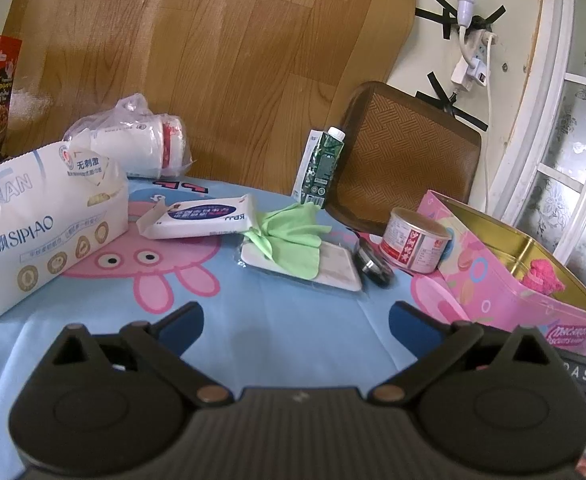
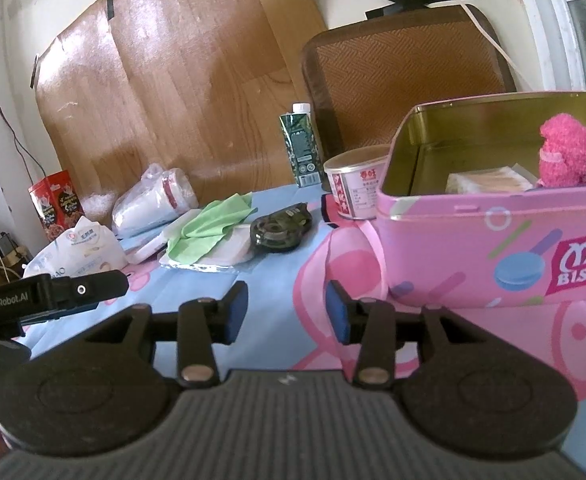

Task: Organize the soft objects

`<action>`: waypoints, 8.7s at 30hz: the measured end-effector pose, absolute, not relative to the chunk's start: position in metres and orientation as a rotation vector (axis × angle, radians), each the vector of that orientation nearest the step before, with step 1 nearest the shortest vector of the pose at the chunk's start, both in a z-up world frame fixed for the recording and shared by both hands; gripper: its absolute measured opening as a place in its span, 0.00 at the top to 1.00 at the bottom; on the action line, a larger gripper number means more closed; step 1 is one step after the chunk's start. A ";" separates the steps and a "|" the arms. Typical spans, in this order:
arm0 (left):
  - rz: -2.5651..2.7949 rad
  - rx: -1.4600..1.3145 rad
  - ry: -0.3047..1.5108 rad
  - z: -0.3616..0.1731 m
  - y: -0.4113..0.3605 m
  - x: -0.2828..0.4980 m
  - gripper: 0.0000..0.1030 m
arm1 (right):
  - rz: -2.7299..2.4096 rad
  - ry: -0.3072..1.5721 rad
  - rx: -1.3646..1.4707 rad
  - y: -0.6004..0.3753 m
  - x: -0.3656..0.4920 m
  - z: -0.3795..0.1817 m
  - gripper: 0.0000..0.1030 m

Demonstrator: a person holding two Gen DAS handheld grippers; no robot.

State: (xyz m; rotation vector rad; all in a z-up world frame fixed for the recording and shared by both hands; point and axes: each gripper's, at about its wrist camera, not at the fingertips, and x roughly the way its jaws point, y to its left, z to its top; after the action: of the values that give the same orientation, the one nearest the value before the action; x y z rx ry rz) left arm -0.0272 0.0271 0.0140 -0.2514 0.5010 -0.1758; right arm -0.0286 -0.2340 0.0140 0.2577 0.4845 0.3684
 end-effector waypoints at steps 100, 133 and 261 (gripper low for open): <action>-0.082 -0.297 0.519 0.050 0.126 -0.068 0.00 | 0.433 0.540 0.173 -0.210 -0.025 0.010 0.54; 0.029 -0.442 0.340 0.017 0.103 -0.050 0.00 | 0.595 0.571 0.146 -0.067 0.118 0.049 0.29; -0.348 -0.124 0.477 0.052 -0.045 -0.013 0.05 | 0.169 0.190 0.165 -0.305 -0.055 0.046 0.55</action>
State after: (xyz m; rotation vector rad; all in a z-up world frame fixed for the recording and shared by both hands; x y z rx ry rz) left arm -0.0129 -0.0447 0.0524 -0.1238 0.4769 -0.3481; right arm -0.0553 -0.3048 0.0465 0.1654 0.1895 0.1693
